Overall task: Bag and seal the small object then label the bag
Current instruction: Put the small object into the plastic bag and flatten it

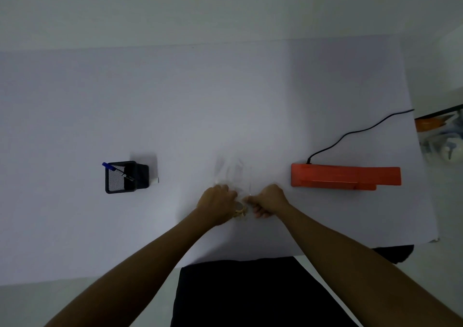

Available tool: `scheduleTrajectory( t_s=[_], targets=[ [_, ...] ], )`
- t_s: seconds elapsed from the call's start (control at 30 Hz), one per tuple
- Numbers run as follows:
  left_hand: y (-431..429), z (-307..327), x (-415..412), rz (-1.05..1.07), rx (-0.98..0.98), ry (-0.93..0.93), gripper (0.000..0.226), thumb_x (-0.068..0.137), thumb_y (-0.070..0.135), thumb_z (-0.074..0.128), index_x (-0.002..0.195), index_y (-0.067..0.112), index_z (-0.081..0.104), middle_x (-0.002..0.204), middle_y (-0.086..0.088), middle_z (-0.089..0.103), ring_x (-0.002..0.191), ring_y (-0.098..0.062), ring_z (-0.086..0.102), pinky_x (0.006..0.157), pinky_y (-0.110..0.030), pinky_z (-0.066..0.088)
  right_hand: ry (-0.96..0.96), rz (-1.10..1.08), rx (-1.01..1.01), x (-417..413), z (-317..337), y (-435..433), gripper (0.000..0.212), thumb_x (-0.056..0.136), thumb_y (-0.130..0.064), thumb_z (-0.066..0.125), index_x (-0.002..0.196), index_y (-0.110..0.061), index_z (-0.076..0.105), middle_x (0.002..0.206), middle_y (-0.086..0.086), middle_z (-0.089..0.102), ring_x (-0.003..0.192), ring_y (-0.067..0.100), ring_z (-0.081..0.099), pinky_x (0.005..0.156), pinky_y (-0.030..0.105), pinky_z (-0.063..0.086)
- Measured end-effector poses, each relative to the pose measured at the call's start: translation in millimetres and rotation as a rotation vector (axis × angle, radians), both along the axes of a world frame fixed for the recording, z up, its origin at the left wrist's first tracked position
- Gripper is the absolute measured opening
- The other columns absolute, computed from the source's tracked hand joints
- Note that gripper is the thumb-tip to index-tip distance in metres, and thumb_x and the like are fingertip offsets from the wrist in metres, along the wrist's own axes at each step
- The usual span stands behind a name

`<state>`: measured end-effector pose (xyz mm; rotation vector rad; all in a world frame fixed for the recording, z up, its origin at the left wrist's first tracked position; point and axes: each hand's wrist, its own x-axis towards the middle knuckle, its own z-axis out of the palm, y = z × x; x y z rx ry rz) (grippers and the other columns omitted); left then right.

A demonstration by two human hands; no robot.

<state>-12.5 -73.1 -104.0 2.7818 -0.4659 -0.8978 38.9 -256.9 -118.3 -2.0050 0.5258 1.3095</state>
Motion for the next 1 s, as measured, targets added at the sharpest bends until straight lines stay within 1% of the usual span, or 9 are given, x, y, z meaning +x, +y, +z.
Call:
scheduleTrajectory(
  t_s=[0.03,0.13,0.23,0.37,0.43,0.57,0.73,0.87,1.0],
  targets=[
    [-6,3,-3,0.003,0.027,-0.008,0.048,0.093,0.044,0.027,0.112,0.016,0.061,0.112,-0.012,0.061,0.097,-0.031,0.058,0.075,-0.038,0.046,0.003,-0.005,0.014,0,0,-1,0.043,0.073,-0.034,0.085,0.078,0.007,0.072,0.064,0.018,0.071,0.049,0.022,0.068,0.046,0.027,0.053],
    [-23,10,-13,0.101,0.083,-0.005,0.054,0.093,0.049,0.020,0.109,0.014,0.059,0.111,-0.019,0.058,0.098,-0.034,0.055,0.077,-0.040,0.042,0.003,-0.008,0.060,1,1,-4,0.041,0.076,-0.031,0.083,0.080,0.008,0.072,0.066,0.019,0.071,0.049,0.022,0.068,0.047,0.026,0.052],
    [-32,6,-26,0.040,0.118,0.001,0.073,0.086,0.053,0.000,0.125,0.019,0.052,0.120,-0.022,0.053,0.107,-0.038,0.046,0.078,-0.045,0.038,-0.079,-0.063,0.107,1,3,-8,0.037,0.083,-0.029,0.075,0.079,0.008,0.072,0.069,0.020,0.072,0.051,0.024,0.069,0.051,0.030,0.054],
    [-44,13,-33,0.227,0.150,0.038,0.077,0.085,0.073,0.016,0.138,0.023,0.042,0.130,-0.029,0.045,0.118,-0.040,0.042,0.092,-0.048,0.037,-0.218,-0.308,0.252,6,5,-8,0.034,0.095,-0.023,0.062,0.086,0.009,0.070,0.076,0.022,0.073,0.061,0.029,0.071,0.073,0.047,0.058],
    [-51,12,-38,0.258,0.175,0.045,0.080,0.085,0.078,0.021,0.145,0.027,0.033,0.137,-0.031,0.040,0.123,-0.043,0.038,0.098,-0.051,0.035,-0.214,-0.334,0.349,9,8,-2,0.035,0.098,-0.024,0.059,0.091,0.008,0.071,0.083,0.022,0.074,0.072,0.032,0.074,0.079,0.046,0.057],
    [-59,15,-41,0.300,0.204,0.077,0.088,0.081,0.084,0.017,0.150,0.030,0.022,0.146,-0.033,0.029,0.132,-0.049,0.028,0.105,-0.056,0.028,-0.085,-0.341,0.521,15,15,11,0.041,0.101,-0.031,0.052,0.101,0.005,0.072,0.095,0.021,0.075,0.090,0.033,0.074,0.085,0.038,0.058],
    [-58,17,-44,0.314,0.182,0.113,0.095,0.077,0.088,0.018,0.153,0.031,0.017,0.153,-0.034,0.017,0.140,-0.052,0.016,0.111,-0.060,0.020,0.059,-0.242,0.571,10,1,25,0.044,0.103,-0.034,0.044,0.109,0.000,0.071,0.105,0.019,0.074,0.100,0.028,0.073,0.097,0.039,0.054],
    [-56,18,-44,0.295,0.188,0.163,0.102,0.069,0.093,0.021,0.153,0.035,0.011,0.155,-0.033,0.011,0.141,-0.053,0.010,0.109,-0.068,0.013,0.060,-0.298,0.564,16,-9,28,0.046,0.105,-0.033,0.040,0.112,0.002,0.069,0.107,0.021,0.073,0.100,0.032,0.072,0.098,0.043,0.054],
    [-56,20,-42,0.290,0.187,0.202,0.110,0.061,0.097,0.028,0.152,0.039,0.008,0.155,-0.031,0.011,0.141,-0.053,0.008,0.107,-0.071,0.012,-0.028,-0.410,0.587,42,-13,33,0.047,0.104,-0.032,0.042,0.113,0.007,0.066,0.111,0.024,0.071,0.096,0.030,0.073,0.091,0.037,0.056]
  ],
)
